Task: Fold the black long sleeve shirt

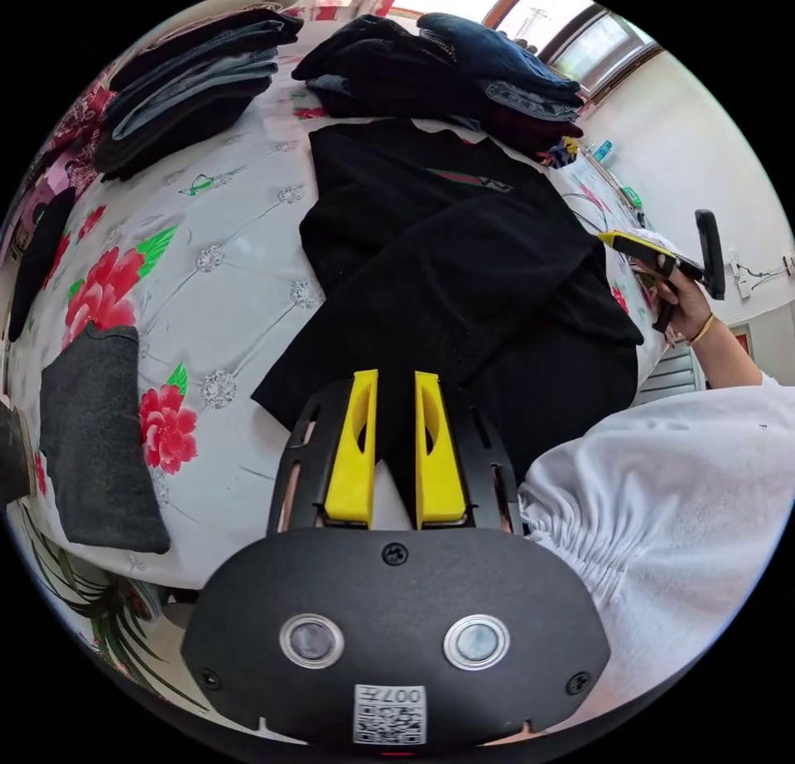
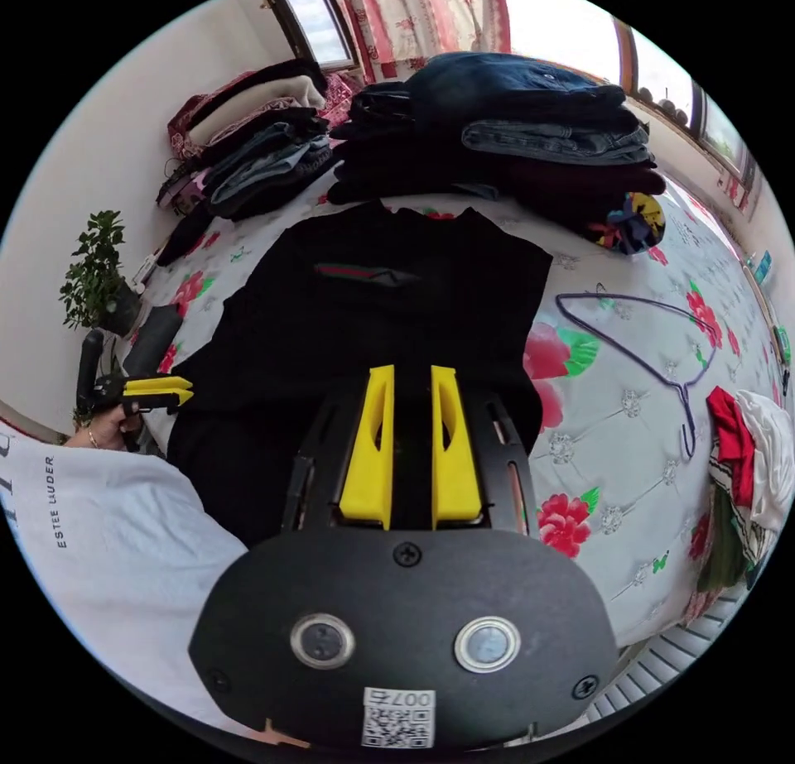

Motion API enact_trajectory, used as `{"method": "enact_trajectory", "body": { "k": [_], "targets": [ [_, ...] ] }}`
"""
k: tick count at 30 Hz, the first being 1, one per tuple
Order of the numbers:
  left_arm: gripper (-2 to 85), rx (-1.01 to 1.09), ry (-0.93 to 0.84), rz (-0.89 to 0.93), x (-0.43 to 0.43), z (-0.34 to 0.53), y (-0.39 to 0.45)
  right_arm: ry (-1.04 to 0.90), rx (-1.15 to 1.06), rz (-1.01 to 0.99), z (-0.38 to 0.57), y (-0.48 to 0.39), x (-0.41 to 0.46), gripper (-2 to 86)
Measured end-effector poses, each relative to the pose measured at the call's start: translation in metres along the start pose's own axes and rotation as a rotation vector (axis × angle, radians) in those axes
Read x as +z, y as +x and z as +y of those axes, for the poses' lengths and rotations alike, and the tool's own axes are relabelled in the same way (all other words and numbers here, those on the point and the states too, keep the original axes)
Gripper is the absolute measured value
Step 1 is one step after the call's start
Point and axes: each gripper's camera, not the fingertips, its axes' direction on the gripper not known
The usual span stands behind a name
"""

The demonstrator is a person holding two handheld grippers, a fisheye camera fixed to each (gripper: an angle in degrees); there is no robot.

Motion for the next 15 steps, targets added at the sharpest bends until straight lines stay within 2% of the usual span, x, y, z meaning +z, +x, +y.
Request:
{"method": "enact_trajectory", "body": {
  "k": [7, 9, 12, 15],
  "targets": [
    [6.1, -0.004, 0.035, -0.034, -0.022, -0.003, 0.012, -0.131, 0.135, 0.15, -0.013, 0.062, 0.048, 0.2],
    [5.9, -0.027, 0.038, -0.057, -0.028, -0.002, 0.01, -0.123, 0.079, 0.138, -0.009, 0.075, 0.05, 0.0],
    [5.1, -0.119, 0.067, -0.095, -0.037, 0.003, 0.0, -0.14, 0.054, 0.185, -0.013, 0.092, 0.05, -0.2],
    [5.1, -0.239, 0.084, -0.051, -0.04, 0.009, -0.017, -0.149, 0.069, 0.189, -0.02, 0.108, 0.051, -0.2]
  ]
}}
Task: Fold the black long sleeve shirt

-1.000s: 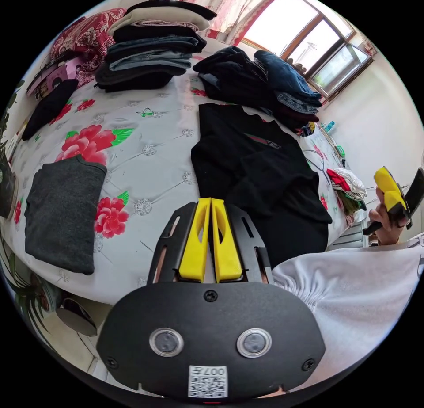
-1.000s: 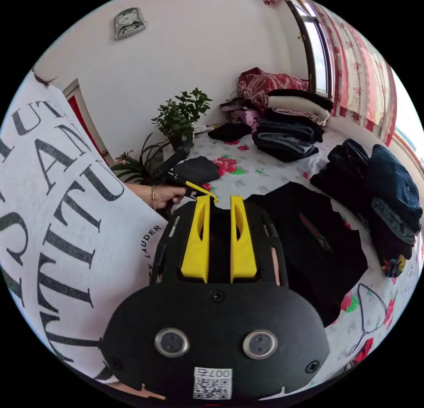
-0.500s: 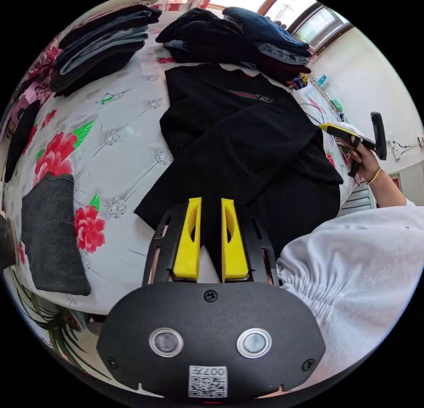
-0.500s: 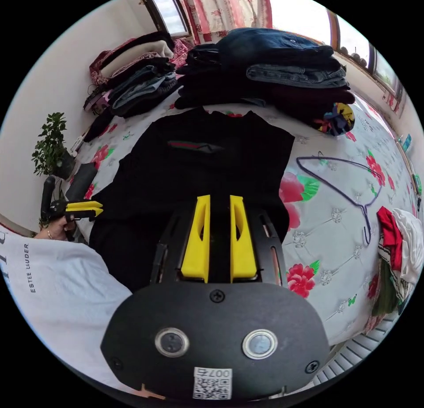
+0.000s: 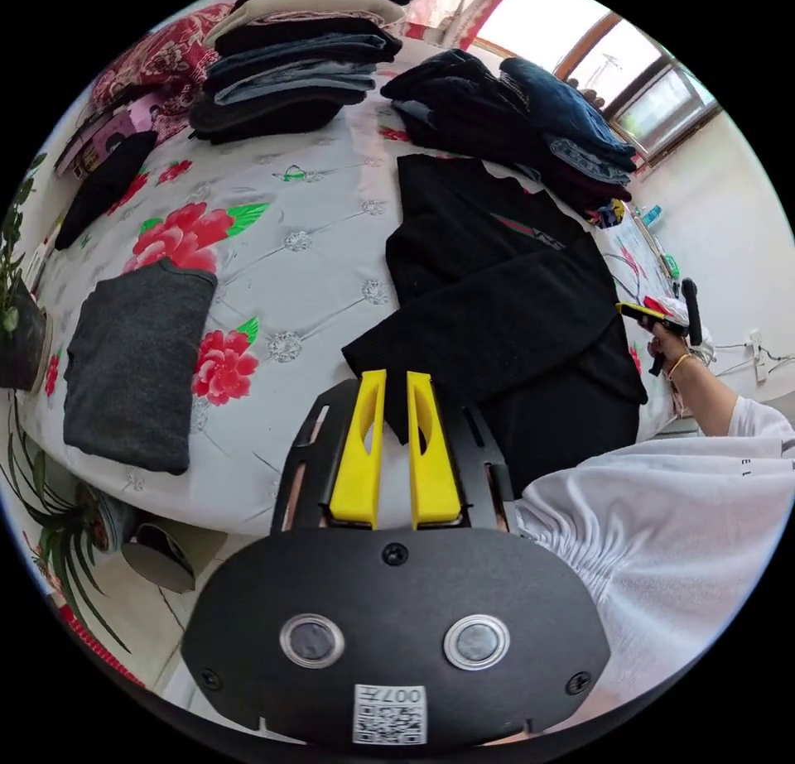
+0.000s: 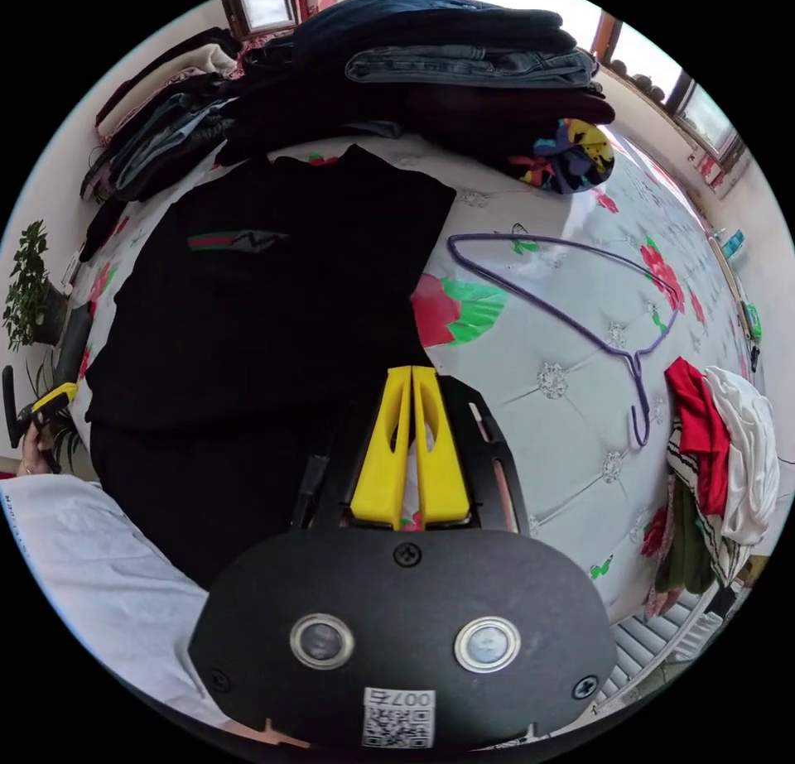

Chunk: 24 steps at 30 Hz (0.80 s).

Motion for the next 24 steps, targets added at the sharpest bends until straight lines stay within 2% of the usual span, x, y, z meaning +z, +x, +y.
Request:
{"method": "enact_trajectory", "body": {
  "k": [6, 8, 11, 15, 19, 21, 24],
  "targets": [
    [5.8, -0.071, -0.007, 0.051, 0.003, 0.015, -0.005, 0.081, 0.24, -0.19, 0.011, 0.047, -0.011, 0.3],
    [6.3, -0.058, -0.019, 0.059, 0.003, 0.028, 0.0, 0.197, 0.25, -0.27, 0.039, 0.057, -0.033, 1.5],
    [6.9, -0.046, -0.054, 0.057, 0.004, 0.05, 0.0, 0.216, 0.209, -0.329, 0.089, 0.059, -0.052, 3.5],
    [8.0, -0.048, -0.11, 0.081, 0.009, 0.074, -0.005, 0.093, 0.234, -0.426, 0.159, 0.064, -0.051, 5.6],
    [8.4, 0.001, -0.185, 0.132, 0.02, 0.082, 0.01, -0.074, 0.265, -0.395, 0.219, 0.059, -0.037, 6.7],
    [8.3, 0.048, -0.225, 0.113, 0.027, 0.078, 0.025, -0.145, 0.256, -0.41, 0.228, 0.054, -0.027, 7.0],
    [5.9, 0.14, -0.264, -0.04, 0.034, 0.071, 0.046, -0.234, 0.223, -0.41, 0.23, 0.043, -0.001, 7.1]
  ]
}}
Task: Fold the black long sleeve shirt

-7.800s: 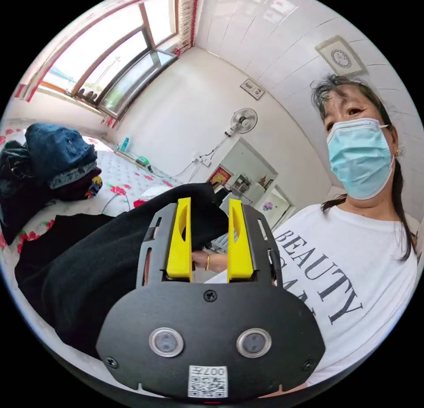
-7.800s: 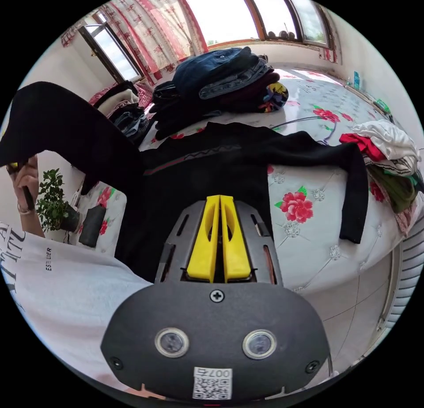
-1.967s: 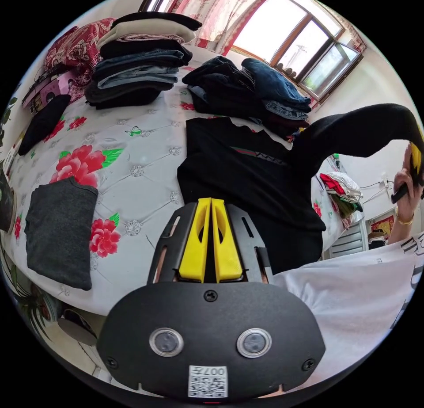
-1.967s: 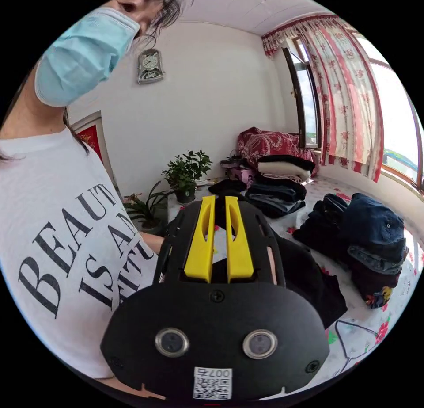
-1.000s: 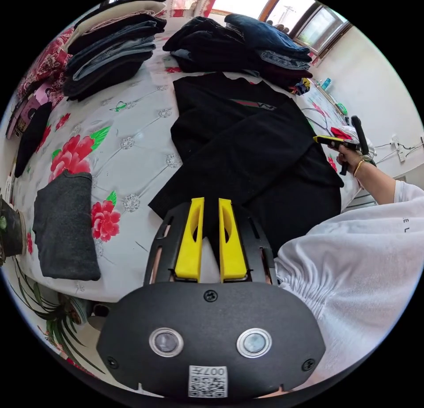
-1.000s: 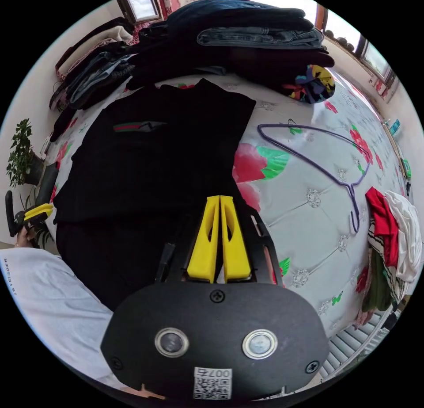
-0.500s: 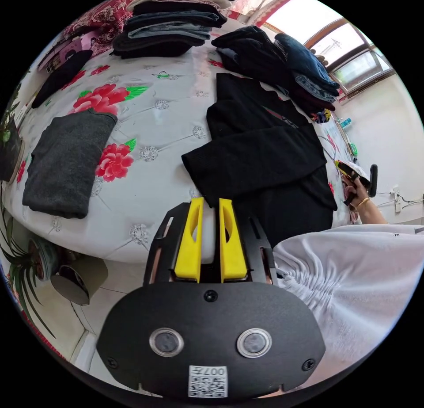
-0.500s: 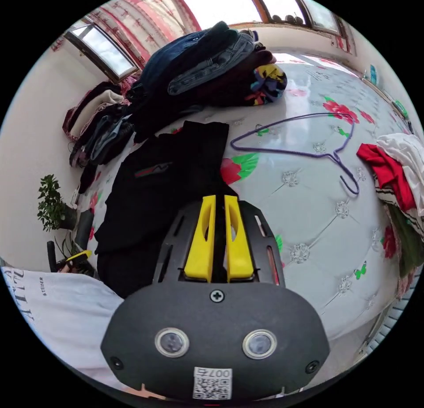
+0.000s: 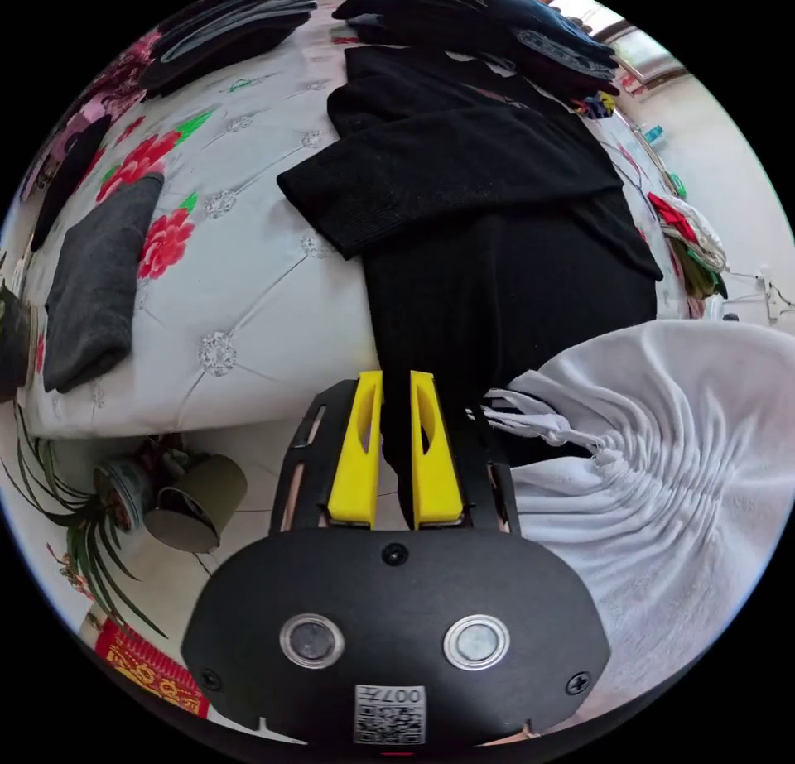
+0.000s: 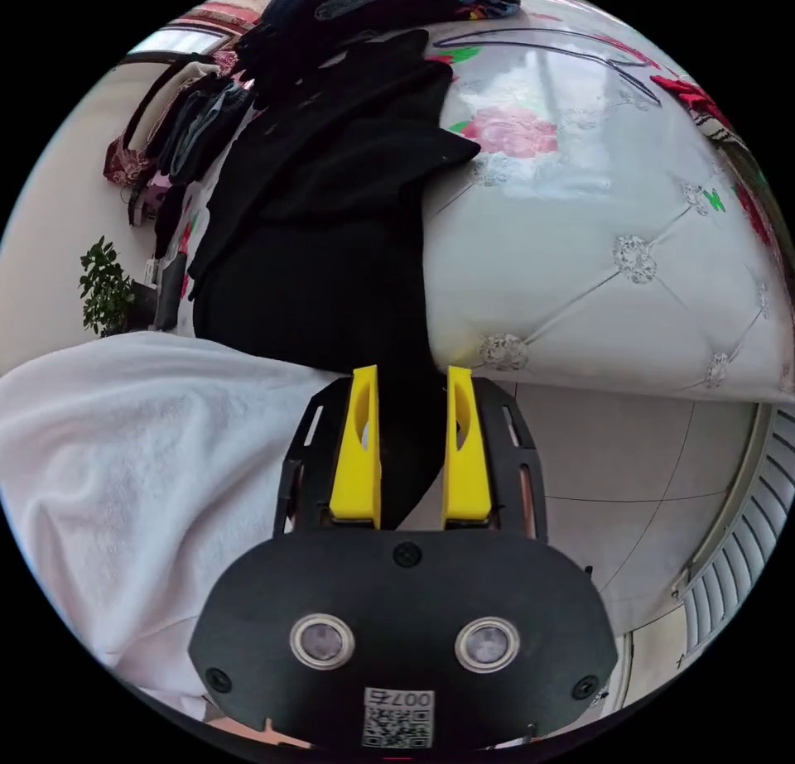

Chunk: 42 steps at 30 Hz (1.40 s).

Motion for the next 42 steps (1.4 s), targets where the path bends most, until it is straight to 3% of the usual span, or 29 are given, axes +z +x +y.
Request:
{"method": "enact_trajectory", "body": {
  "k": [3, 9, 13, 17, 21, 26, 28, 36, 38, 42],
  "targets": [
    [2.4, 0.047, -0.016, 0.016, -0.002, -0.001, 0.0, -0.106, 0.015, -0.014, -0.013, 0.0, 0.029, 6.0],
    [-0.5, -0.053, 0.021, 0.274, -0.021, -0.011, -0.038, -0.147, -0.07, -0.052, -0.03, 0.001, 0.011, 1.6],
    [-0.3, -0.073, 0.204, 0.429, -0.062, -0.035, -0.069, 0.081, -0.126, -0.23, -0.048, 0.007, -0.055, 1.0],
    [1.2, -0.283, 0.455, 0.564, -0.081, -0.069, -0.108, 0.39, -0.076, -0.377, -0.086, 0.016, -0.103, 2.1],
    [4.3, -0.389, 0.484, 0.49, -0.085, -0.079, -0.116, 0.467, 0.019, -0.388, -0.106, 0.026, -0.111, 3.4],
    [6.4, -0.17, 0.415, 0.28, -0.086, -0.072, -0.075, 0.449, -0.055, -0.145, -0.093, 0.017, -0.104, 5.0],
    [7.0, -0.103, 0.373, 0.28, -0.081, -0.077, -0.059, 0.402, -0.066, -0.094, -0.094, 0.014, -0.094, 5.5],
    [7.2, -0.055, 0.152, 0.16, -0.045, -0.132, -0.023, 0.357, -0.092, -0.108, -0.134, -0.02, -0.072, 7.5],
    [0.8, -0.057, 0.115, 0.148, -0.043, -0.139, -0.02, 0.379, -0.105, 0.038, -0.15, -0.044, -0.067, 7.5],
    [-0.5, -0.053, 0.145, 0.208, -0.059, -0.131, -0.026, 0.485, -0.206, 0.269, -0.16, -0.077, -0.065, 6.7]
  ]
}}
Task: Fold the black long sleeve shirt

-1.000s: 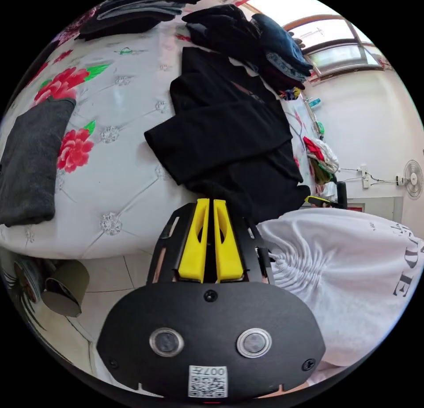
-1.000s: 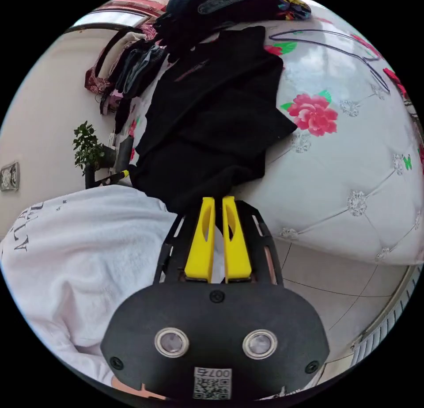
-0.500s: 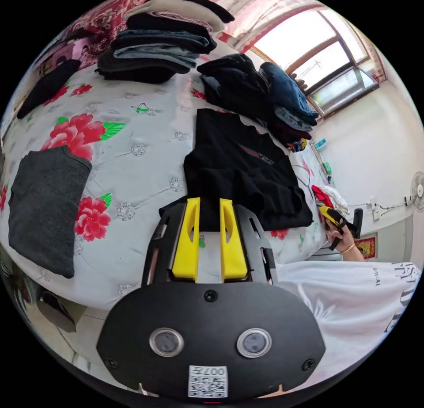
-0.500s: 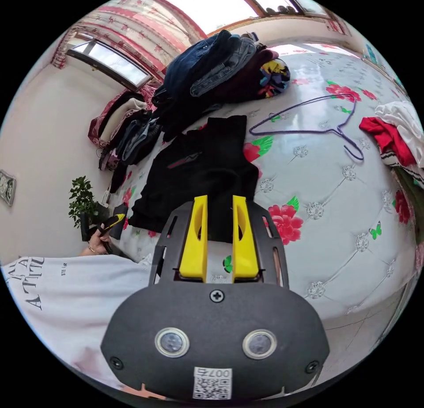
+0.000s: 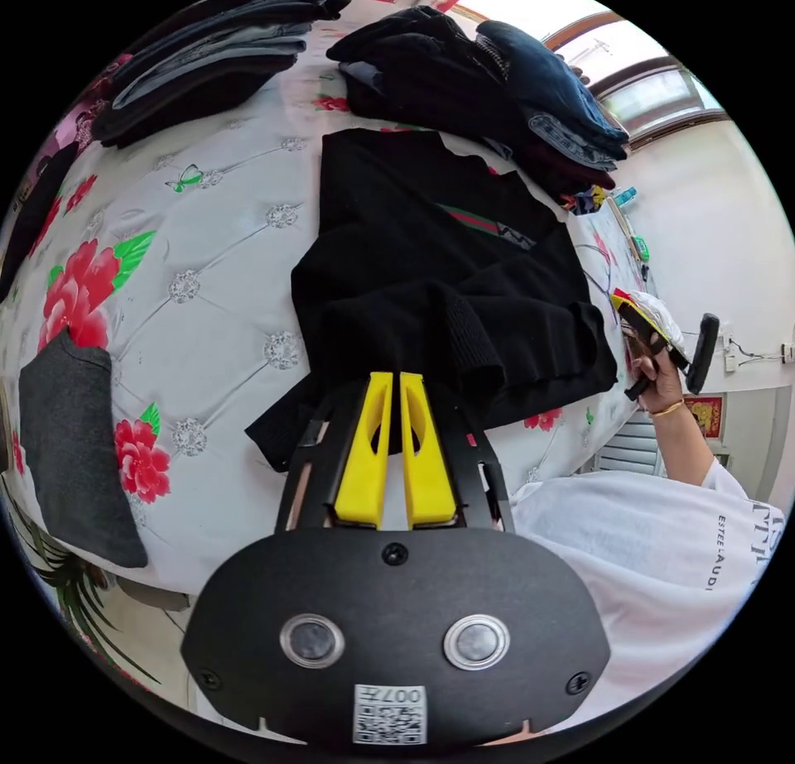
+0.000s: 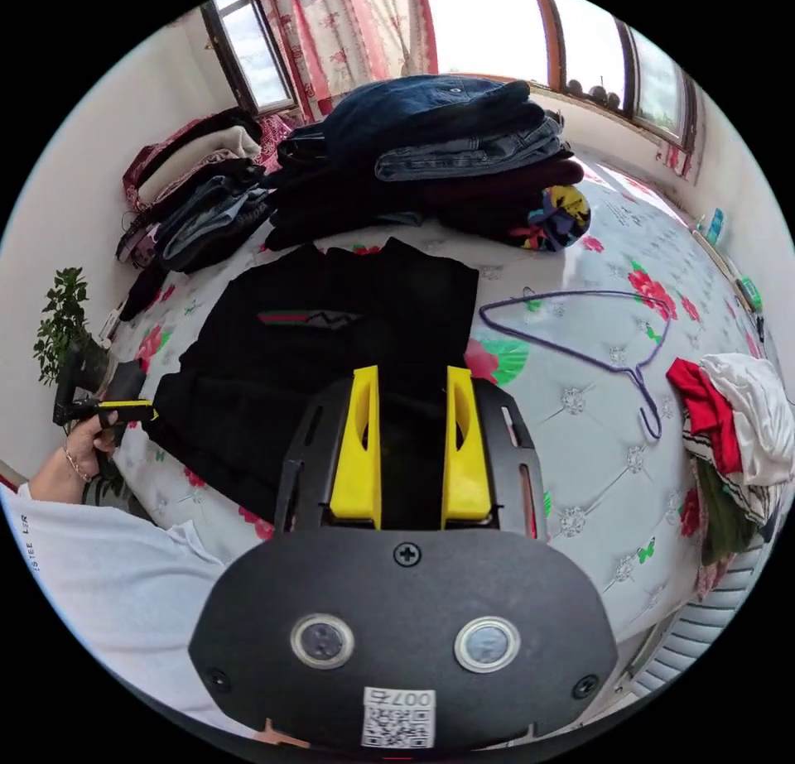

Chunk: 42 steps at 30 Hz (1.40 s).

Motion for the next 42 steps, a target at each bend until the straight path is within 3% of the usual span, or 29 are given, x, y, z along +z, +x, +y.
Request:
{"method": "enact_trajectory", "body": {
  "k": [5, 9, 11, 14, 18, 23, 27, 29, 31, 37, 42],
  "targets": [
    [-0.8, -0.025, 0.136, 0.233, -0.048, 0.038, -0.022, -0.279, -0.147, -0.071, 0.003, -0.007, 0.041, 2.5],
    [-0.8, 0.007, 0.263, 0.368, -0.089, 0.074, -0.027, -0.098, -0.112, -0.118, 0.018, 0.003, -0.008, 0.4],
    [-0.8, 0.136, 0.36, 0.429, -0.127, 0.105, -0.016, 0.055, -0.094, -0.248, 0.036, 0.015, -0.065, 0.0],
    [-0.8, 0.225, 0.316, 0.542, -0.146, 0.141, -0.02, 0.167, -0.087, -0.414, 0.074, 0.036, -0.125, -0.2],
    [-0.8, 0.193, 0.209, 0.594, -0.142, 0.172, -0.043, 0.115, -0.007, -0.582, 0.118, 0.07, -0.146, -0.2],
    [-0.4, 0.093, 0.307, 0.703, -0.13, 0.135, -0.071, 0.099, 0.074, -0.655, 0.114, 0.084, -0.125, -0.1],
    [1.5, -0.156, 0.392, 0.694, -0.104, 0.068, -0.097, 0.129, 0.108, -0.518, 0.056, 0.075, -0.093, 0.3],
    [3.8, -0.347, 0.437, 0.691, -0.084, 0.042, -0.112, 0.039, 0.209, -0.418, 0.02, 0.074, -0.054, 1.1],
    [5.3, -0.408, 0.443, 0.668, -0.077, 0.035, -0.113, -0.06, 0.256, -0.397, 0.007, 0.075, -0.031, 1.9],
    [7.5, -0.296, 0.263, 0.321, -0.065, 0.061, -0.083, -0.12, 0.183, -0.278, 0.048, 0.059, -0.018, 4.7],
    [8.4, -0.216, 0.143, 0.223, -0.045, 0.088, -0.059, -0.2, 0.128, -0.145, 0.087, 0.044, -0.017, 6.6]
  ]
}}
